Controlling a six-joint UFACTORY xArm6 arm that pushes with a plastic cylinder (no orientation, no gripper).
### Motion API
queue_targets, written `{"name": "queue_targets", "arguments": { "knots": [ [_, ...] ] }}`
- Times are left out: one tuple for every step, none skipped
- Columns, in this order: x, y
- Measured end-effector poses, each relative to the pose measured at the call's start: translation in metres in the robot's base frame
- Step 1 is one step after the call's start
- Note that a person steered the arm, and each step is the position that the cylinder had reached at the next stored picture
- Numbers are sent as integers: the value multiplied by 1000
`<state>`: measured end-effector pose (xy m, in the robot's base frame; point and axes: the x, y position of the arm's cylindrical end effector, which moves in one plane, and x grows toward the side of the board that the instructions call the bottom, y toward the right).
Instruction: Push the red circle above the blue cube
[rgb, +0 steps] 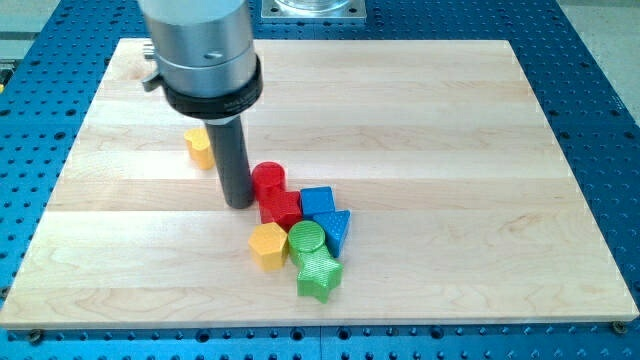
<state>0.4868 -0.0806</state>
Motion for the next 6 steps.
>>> {"name": "queue_targets", "arguments": {
  "knots": [
    [-11, 38],
    [-57, 32],
    [-57, 69],
    [-21, 70],
    [-52, 27],
    [-70, -78]
  ]
}}
